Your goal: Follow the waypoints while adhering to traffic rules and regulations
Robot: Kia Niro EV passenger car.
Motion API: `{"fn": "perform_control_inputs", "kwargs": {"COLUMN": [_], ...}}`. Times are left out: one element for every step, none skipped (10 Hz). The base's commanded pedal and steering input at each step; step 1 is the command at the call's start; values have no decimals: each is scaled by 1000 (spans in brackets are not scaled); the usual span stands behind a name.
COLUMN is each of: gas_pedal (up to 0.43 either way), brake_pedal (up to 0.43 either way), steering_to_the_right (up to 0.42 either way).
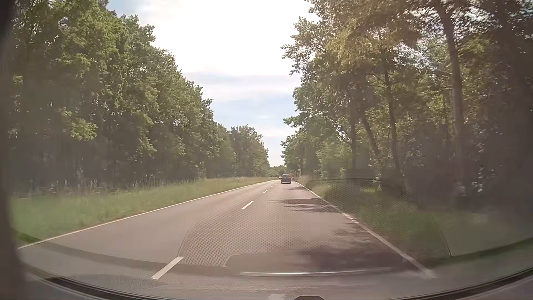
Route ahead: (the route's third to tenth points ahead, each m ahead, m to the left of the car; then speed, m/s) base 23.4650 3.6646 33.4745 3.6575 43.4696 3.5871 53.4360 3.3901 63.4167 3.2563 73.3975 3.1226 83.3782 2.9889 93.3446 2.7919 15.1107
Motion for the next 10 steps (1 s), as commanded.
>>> {"fn": "perform_control_inputs", "kwargs": {"gas_pedal": [197,197,197,197,197,197,189,189,189,189], "brake_pedal": [0,0,0,0,0,0,0,0,0,0], "steering_to_the_right": [-1,-1,-1,-1,-1,-1,-1,-1,-1,0]}}
